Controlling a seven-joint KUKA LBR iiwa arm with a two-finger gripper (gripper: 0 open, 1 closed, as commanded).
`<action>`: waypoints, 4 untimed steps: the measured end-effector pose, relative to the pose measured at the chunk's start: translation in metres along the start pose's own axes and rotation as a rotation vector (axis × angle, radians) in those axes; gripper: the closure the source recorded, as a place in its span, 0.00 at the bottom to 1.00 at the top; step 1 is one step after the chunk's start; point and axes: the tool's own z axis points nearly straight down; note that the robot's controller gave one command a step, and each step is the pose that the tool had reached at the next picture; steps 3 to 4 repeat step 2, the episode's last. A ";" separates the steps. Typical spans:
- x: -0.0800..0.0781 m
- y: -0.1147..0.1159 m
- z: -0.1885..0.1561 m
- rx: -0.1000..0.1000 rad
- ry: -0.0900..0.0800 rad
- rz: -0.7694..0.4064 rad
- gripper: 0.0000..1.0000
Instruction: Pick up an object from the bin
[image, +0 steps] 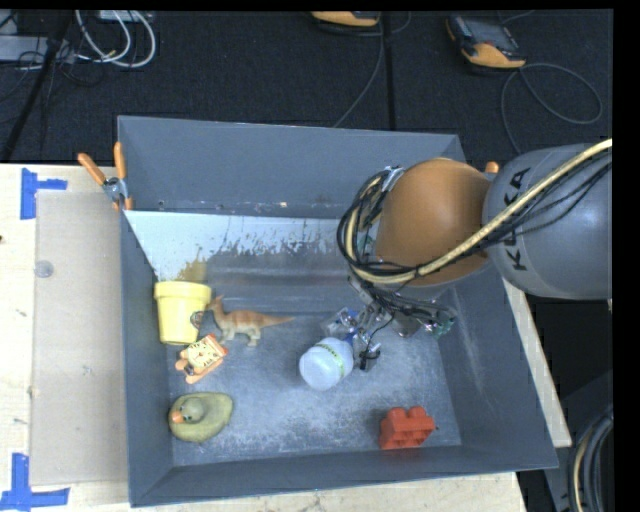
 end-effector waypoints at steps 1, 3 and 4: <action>-0.015 -0.010 0.034 0.003 -0.004 0.059 1.00; -0.015 0.006 -0.109 0.002 -0.005 0.001 1.00; -0.015 0.006 -0.109 0.002 -0.005 0.001 1.00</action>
Offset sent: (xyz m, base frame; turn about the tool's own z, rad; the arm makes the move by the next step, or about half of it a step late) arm 0.0076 0.0127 0.1079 -0.0017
